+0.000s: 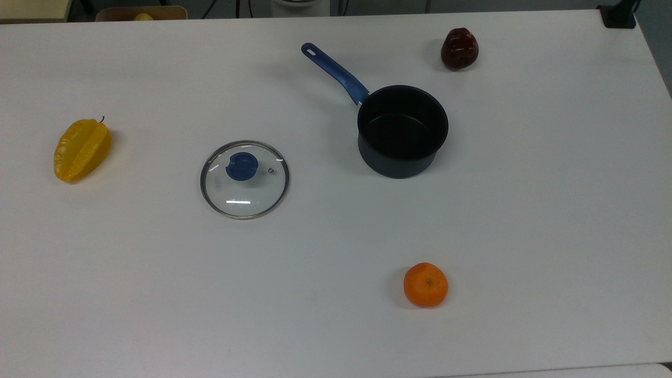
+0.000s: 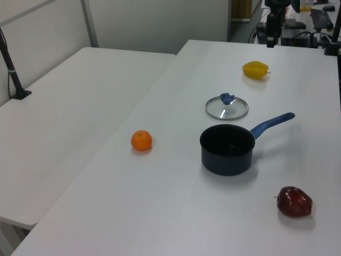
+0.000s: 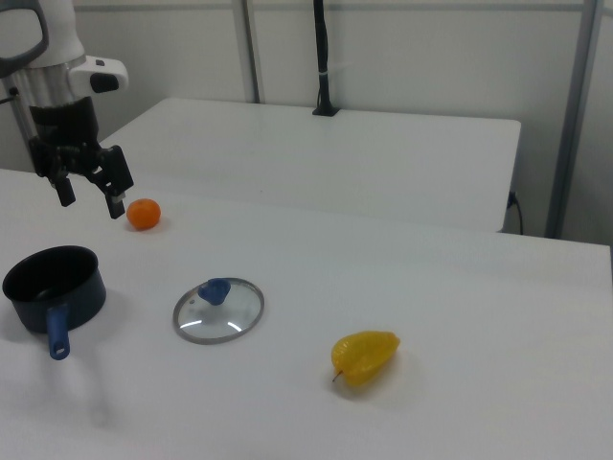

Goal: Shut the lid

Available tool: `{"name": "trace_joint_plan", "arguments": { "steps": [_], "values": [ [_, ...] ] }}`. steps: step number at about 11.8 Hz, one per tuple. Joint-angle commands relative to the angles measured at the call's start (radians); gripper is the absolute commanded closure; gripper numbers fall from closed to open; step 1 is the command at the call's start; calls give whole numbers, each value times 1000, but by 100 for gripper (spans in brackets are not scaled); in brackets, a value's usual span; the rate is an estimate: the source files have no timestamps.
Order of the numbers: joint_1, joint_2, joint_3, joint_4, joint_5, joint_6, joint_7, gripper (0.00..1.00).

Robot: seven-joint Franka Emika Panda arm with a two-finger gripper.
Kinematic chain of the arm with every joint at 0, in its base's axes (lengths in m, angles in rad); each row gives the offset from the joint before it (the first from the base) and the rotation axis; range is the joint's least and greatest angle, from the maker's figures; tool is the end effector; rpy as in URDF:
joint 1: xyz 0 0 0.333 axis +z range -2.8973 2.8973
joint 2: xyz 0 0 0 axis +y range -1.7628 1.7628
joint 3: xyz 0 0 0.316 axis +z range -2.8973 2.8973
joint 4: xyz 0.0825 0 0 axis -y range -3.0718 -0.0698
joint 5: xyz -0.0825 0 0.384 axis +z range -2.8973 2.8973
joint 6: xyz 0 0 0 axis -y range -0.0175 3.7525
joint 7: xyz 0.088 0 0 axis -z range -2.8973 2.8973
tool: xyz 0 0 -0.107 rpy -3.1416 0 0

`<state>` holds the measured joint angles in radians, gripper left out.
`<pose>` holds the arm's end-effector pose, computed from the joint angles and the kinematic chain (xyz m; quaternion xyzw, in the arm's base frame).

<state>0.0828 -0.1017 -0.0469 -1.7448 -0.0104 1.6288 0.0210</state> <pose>0.5252 0.0166 0.6020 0.9999 0.0079 -0.0071 0.0030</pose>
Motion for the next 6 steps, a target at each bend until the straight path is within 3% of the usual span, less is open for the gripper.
{"name": "trace_joint_plan", "arguments": {
  "steps": [1,6],
  "values": [
    [17,-3,-13,-10,9,2,-26,0],
    [17,-3,-13,-12,9,25,-24,0]
  ]
}}
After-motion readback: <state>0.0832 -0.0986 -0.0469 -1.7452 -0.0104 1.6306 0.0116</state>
